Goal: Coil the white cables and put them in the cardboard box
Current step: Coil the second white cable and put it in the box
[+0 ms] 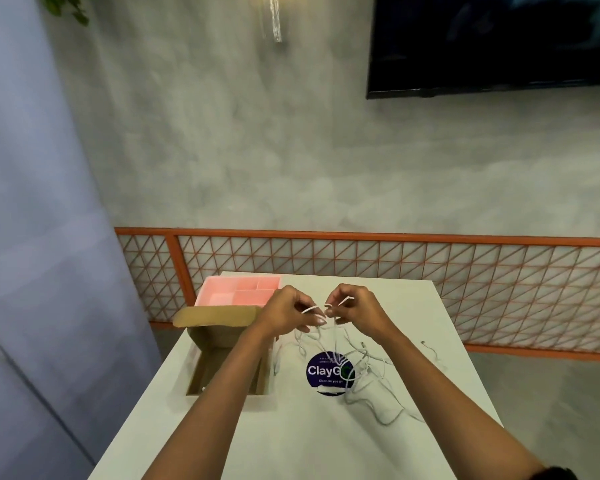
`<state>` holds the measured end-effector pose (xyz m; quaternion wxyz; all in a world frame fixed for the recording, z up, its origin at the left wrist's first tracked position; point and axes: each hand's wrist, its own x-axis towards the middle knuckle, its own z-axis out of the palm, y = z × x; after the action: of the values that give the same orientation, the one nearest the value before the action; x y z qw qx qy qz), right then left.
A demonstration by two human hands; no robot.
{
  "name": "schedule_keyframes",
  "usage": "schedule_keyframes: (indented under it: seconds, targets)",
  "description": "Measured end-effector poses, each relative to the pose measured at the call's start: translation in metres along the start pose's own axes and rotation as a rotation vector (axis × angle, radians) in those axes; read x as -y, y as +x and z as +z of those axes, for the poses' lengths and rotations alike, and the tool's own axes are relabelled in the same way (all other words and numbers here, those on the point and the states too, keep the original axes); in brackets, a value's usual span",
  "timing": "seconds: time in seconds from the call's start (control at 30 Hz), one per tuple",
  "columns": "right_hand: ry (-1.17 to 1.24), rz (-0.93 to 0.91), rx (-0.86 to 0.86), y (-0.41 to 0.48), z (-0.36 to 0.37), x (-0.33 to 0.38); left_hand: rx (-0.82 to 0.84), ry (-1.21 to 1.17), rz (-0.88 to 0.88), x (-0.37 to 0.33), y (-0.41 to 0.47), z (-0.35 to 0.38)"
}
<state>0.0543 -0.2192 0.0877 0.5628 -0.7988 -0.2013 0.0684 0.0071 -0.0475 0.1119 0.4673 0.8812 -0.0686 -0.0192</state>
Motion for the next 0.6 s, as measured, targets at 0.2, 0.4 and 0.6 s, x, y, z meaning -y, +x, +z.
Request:
schedule_keyframes:
  seconds: [0.2,0.4,0.6]
  targets:
    - [-0.054,-0.024,-0.011,0.003,-0.012,0.008,0.146,0.176,-0.072,0.008,0.0,-0.013]
    - [-0.019,0.005,-0.022,0.011,-0.025,0.02,0.165,-0.123,-0.006,0.005,-0.005,-0.015]
    - [0.028,0.034,-0.08,0.017,-0.028,0.029,0.168,-0.327,-0.039,0.004,-0.01,-0.016]
